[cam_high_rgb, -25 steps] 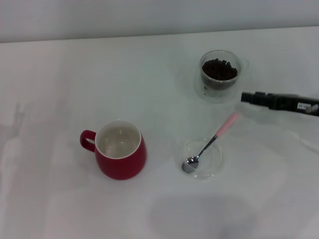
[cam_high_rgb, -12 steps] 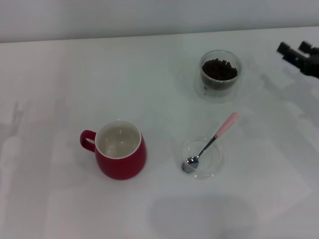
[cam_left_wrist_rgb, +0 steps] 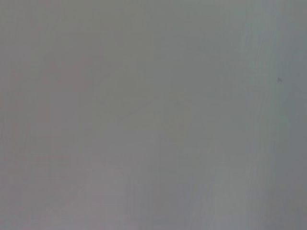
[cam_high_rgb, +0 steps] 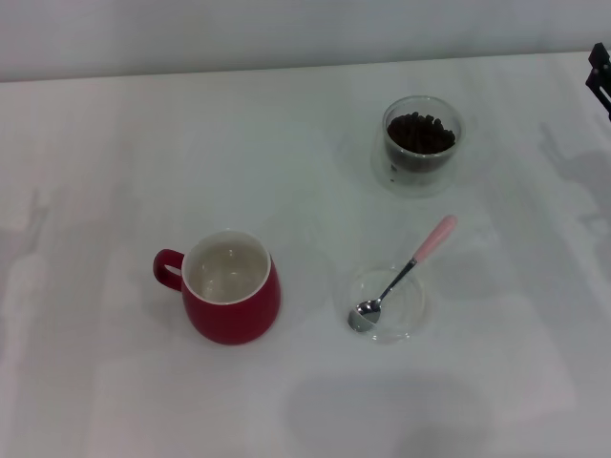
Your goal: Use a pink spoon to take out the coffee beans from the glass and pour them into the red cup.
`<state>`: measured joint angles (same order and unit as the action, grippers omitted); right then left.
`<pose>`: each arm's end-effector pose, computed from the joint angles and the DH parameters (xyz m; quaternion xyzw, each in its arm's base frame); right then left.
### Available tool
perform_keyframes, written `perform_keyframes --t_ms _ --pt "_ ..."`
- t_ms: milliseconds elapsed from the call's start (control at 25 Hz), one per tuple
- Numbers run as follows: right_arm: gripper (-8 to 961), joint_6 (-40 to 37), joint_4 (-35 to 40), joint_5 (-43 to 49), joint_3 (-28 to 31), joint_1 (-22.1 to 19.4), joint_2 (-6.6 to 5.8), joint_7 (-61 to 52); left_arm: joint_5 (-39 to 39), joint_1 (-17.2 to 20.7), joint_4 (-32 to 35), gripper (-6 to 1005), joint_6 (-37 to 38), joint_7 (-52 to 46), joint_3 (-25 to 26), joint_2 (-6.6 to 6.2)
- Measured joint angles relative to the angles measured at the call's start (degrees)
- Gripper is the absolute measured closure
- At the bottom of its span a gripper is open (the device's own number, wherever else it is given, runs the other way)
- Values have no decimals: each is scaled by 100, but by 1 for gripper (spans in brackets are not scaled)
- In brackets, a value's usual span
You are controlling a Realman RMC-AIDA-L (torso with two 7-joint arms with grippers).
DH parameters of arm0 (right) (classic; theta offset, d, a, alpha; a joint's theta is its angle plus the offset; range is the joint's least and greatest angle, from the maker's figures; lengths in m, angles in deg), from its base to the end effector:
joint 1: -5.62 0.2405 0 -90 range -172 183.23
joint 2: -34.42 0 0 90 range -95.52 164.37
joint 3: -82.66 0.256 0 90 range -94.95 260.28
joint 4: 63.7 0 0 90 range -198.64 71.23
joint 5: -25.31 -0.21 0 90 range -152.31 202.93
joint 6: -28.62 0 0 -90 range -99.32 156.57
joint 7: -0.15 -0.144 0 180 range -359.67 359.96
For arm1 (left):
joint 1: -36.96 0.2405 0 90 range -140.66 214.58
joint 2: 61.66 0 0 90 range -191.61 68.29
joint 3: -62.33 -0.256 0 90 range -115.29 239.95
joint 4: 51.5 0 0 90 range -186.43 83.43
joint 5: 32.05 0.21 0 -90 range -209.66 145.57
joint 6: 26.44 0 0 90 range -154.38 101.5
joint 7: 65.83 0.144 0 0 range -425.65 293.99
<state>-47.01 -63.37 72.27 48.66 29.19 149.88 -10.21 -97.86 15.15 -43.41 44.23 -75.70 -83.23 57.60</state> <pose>0.3685 0.3119 0.0459 -0.6714 0.1804 0.2686 0.6667 -0.3481 0.3051 -0.0101 -0.6624 -0.2649 -0.3066 0.6301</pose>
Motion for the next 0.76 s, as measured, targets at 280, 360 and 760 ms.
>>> perform_keyframes --t_ms 280,360,760 --pt "93 45 -32 -77 5 33 2 39 37 -34 0 199 -24 43 -22 2" --pt "92 50 -34 -76 -3 39 2 45 19 -37 -1 199 -25 44 -9 2" --pt "87 79 -105 -84 -24 102 18 79 4 -194 -5 188 76 159 7 -8"
